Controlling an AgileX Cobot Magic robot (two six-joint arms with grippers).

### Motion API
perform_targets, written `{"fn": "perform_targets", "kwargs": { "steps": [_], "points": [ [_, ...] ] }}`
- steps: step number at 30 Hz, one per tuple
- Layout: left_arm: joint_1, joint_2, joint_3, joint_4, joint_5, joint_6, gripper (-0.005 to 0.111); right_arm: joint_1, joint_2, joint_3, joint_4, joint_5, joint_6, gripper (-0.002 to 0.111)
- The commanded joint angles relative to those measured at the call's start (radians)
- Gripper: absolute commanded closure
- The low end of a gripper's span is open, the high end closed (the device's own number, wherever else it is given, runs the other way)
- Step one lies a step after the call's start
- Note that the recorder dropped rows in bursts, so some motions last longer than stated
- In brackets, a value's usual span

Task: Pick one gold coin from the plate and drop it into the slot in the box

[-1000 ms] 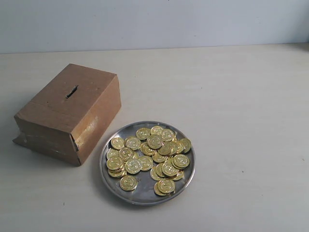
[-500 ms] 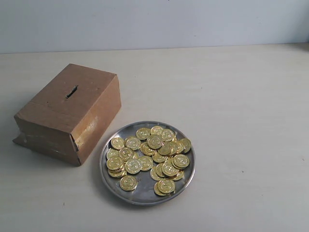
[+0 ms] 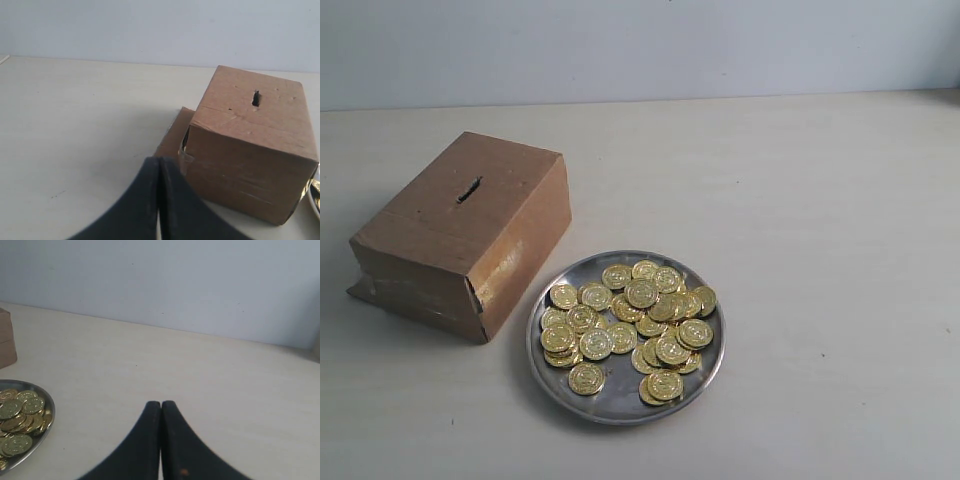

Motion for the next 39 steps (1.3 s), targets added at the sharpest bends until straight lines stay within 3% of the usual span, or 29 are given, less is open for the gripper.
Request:
{"fn": "perform_targets", "kwargs": {
  "steps": [1,39],
  "points": [
    [0.003,-0.004,0.003,0.0,-0.004,0.001,0.107,-0.005,-0.004,0.005,0.0,0.0,0.007,0.108],
    [0.003,-0.004,0.003,0.0,-0.004,0.001,0.107,0.016,-0.004,0.005,0.0,0.0,0.007,0.108]
  ]
}}
